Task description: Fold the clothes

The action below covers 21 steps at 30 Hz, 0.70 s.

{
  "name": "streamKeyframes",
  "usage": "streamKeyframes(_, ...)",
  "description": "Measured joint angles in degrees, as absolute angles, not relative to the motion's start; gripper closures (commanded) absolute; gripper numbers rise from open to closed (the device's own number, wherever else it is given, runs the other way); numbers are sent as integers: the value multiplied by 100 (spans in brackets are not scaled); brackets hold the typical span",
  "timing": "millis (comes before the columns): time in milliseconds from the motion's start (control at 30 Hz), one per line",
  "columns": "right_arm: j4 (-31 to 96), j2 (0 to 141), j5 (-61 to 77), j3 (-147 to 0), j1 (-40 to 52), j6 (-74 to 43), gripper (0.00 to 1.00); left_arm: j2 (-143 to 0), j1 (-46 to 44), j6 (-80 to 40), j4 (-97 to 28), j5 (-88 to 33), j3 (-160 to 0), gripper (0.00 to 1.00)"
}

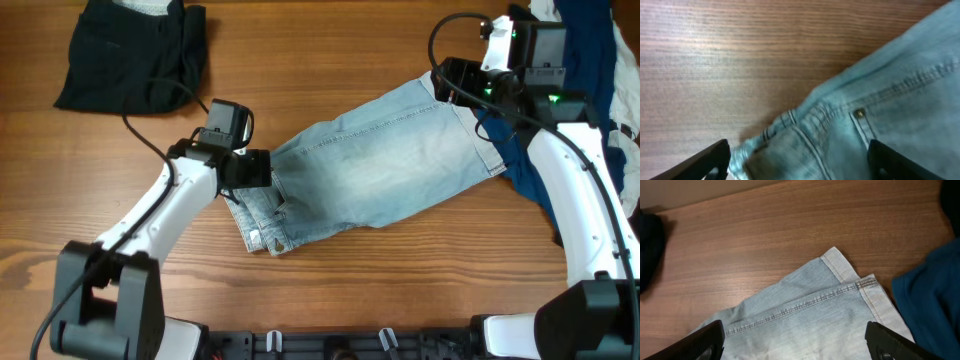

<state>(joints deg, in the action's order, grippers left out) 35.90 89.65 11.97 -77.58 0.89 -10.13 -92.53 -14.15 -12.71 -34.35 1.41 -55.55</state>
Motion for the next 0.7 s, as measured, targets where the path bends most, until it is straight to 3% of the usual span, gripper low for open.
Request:
streamKeyframes(33, 3586, 8989, 1197, -7758, 89, -1013, 9, -9308, -1402, -1271, -3380, 165, -5555, 11)
streamKeyframes(100, 3586, 9048, 1197, -7758, 89, -1013, 9, -9400, -1367, -1269, -3358, 191, -5555, 25)
streamKeyframes(133, 3588, 9072, 1197, -7758, 89, -1013, 9, -9432, -1358, -1275, -3361, 204, -5555, 36)
streamKeyframes(167, 3586, 9089, 1197, -7758, 89, -1013, 9, -9452, -1352, -1245, -3363, 204, -5555, 62)
streamKeyframes(200, 3586, 9100, 1197, -7758, 89, -1013, 9, -9461, -1347, -1262, -3363, 204, -5555, 75)
streamKeyframes(300, 3522, 9105, 1197, -7758, 89, -1013, 10, -9463, -1347, -1275, -3363, 183, -5555, 85)
streamKeyframes(333, 3507, 9105, 1197, -7758, 89, -1013, 11, -9463, -1347, -1260, -3363, 137, -5555, 94)
streamKeyframes(500, 3142, 9205, 1192, -7758, 89, -1028, 22, -9463, -1341, -1267, -3365, -130, -5555, 96)
streamKeyframes(700, 2018, 10333, 1044, -7758, 89, -1155, 24, -9397, -1332, -1267, -3361, -209, -5555, 96)
